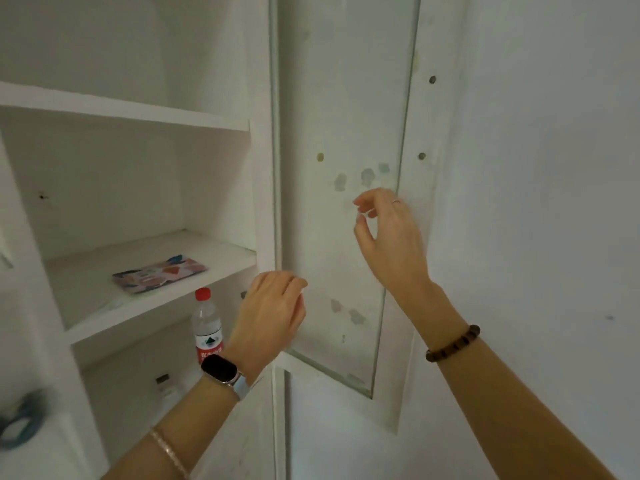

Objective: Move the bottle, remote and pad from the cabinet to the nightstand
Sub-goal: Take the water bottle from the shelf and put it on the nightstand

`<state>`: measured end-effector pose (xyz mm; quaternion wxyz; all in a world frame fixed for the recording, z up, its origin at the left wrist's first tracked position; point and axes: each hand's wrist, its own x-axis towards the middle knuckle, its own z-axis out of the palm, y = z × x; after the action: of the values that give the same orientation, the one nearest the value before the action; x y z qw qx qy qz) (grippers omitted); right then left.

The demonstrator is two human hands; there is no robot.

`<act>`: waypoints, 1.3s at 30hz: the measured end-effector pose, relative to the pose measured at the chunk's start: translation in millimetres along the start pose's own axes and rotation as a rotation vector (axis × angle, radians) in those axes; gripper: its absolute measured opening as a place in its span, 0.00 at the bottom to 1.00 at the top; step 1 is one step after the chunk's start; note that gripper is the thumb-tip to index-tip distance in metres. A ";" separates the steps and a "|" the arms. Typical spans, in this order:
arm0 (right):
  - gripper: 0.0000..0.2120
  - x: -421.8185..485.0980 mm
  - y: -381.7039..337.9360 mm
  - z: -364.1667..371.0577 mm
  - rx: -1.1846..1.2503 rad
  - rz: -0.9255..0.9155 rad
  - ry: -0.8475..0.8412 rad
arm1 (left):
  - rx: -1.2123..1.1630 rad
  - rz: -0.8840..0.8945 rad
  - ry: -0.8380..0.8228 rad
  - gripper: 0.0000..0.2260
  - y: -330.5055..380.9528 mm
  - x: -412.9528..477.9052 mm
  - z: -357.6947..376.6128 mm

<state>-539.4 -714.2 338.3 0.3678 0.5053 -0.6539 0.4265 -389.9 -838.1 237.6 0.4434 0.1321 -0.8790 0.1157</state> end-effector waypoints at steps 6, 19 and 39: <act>0.07 -49.0 -31.2 66.7 -0.007 -0.066 -0.175 | 0.126 -0.212 -0.154 0.07 -57.2 -87.4 -20.2; 0.07 -148.9 -71.5 162.6 0.147 0.010 -0.534 | 0.221 -0.450 -0.338 0.05 -98.4 -186.8 -22.5; 0.31 -124.3 -50.7 338.2 0.589 0.309 -0.758 | 0.137 -0.780 -0.471 0.16 -147.1 -178.5 111.5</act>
<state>-479.6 -991.7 110.7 -0.1212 0.6042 -0.6605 0.4289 -322.1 -988.7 41.0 0.2324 0.5048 -0.8307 -0.0352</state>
